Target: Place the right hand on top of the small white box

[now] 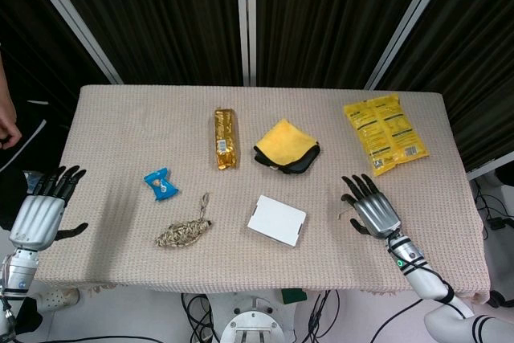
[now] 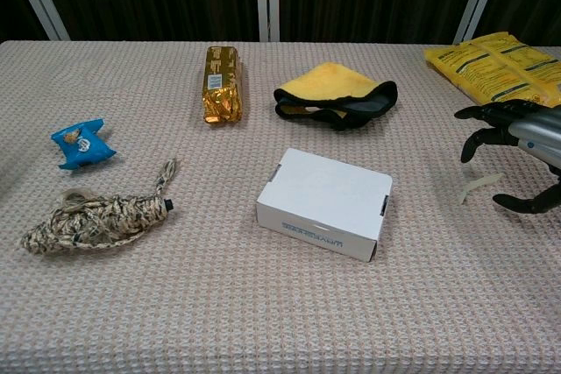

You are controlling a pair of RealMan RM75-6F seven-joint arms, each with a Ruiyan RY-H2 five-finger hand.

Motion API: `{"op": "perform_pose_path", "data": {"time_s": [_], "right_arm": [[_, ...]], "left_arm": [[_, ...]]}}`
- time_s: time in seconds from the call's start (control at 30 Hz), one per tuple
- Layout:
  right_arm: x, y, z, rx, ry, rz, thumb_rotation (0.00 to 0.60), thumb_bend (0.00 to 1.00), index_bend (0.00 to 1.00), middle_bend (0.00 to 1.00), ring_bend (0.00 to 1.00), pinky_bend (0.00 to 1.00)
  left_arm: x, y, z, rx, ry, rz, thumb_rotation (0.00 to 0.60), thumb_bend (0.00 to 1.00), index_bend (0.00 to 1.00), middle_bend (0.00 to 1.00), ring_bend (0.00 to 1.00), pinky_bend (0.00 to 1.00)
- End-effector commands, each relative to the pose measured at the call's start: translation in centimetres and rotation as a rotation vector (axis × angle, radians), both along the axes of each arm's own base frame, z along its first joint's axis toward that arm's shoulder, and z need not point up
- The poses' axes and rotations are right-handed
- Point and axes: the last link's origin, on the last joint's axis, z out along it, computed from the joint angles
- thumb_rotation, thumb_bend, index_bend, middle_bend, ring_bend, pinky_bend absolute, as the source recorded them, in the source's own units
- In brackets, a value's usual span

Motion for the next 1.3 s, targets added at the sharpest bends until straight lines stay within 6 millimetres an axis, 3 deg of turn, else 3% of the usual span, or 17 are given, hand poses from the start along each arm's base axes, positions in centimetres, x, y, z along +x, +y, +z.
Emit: {"op": "perform_pose_path", "data": {"time_s": [0.03,0.73,1.3], "right_arm": [[0.0,-0.1,-0.2,-0.007,-0.005,0.001,0.599,0.30,0.36,0.00,0.00,0.00],[0.0,-1.0,-1.7,-0.009,-0.010,0.004,0.600,0.33,0.51,0.02,0.00,0.00],[-0.1,-1.3,-2.1,-0.008,-0.006,0.001,0.600,0.44,0.60,0.03,0.00,0.00]], "left_arm": [[-0.1,0.0,0.1,0.002,0.000,0.003,0.595,0.02,0.08,0.06,0.00,0.09],[-0.5,0.0,0.3,0.006,-0.001,0.017,0.599,0.02,0.08,0.06,0.00,0.09],[-1.0,0.1,0.3,-0.003,0.010,0.056,0.600,0.02,0.08,0.06,0.00,0.09]]}}
